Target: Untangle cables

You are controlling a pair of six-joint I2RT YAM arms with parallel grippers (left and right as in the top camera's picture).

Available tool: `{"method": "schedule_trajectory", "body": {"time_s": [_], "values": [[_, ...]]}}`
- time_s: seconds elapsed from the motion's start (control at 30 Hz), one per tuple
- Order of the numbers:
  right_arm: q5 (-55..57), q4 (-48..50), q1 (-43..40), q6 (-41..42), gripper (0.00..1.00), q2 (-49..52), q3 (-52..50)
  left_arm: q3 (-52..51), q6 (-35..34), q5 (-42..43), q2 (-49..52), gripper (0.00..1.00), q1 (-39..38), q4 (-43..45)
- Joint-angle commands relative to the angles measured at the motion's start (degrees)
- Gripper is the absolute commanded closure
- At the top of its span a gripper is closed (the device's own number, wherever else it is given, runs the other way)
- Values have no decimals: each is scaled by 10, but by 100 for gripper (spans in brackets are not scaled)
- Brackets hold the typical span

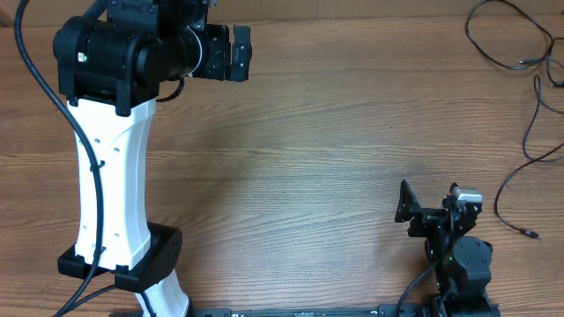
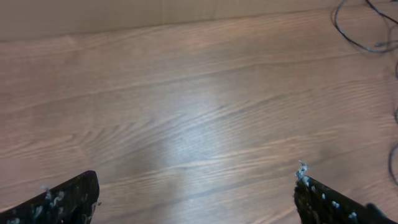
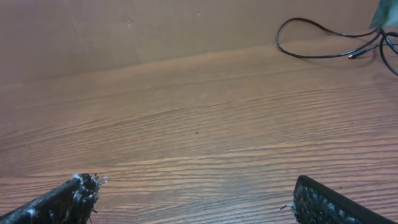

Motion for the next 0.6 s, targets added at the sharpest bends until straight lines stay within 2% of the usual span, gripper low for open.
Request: {"method": "schedule_trajectory", "body": {"time_s": [0.0,0.07,0.2,0.33,0.57], "values": [[15,-10,1,0,0,1,8,2,22,-32,-1,0,-6,22],[15,-10,1,0,0,1,8,2,40,-37,-1,0,-3,49],[15,-10,1,0,0,1,8,-24,125,-51,-35,0,-9,134],[15,-10,1,0,0,1,8,-109,133,-63,-110,0,-11,187],[15,-10,1,0,0,0,8,-432,127,-76,-315,0,-11,334]]}}
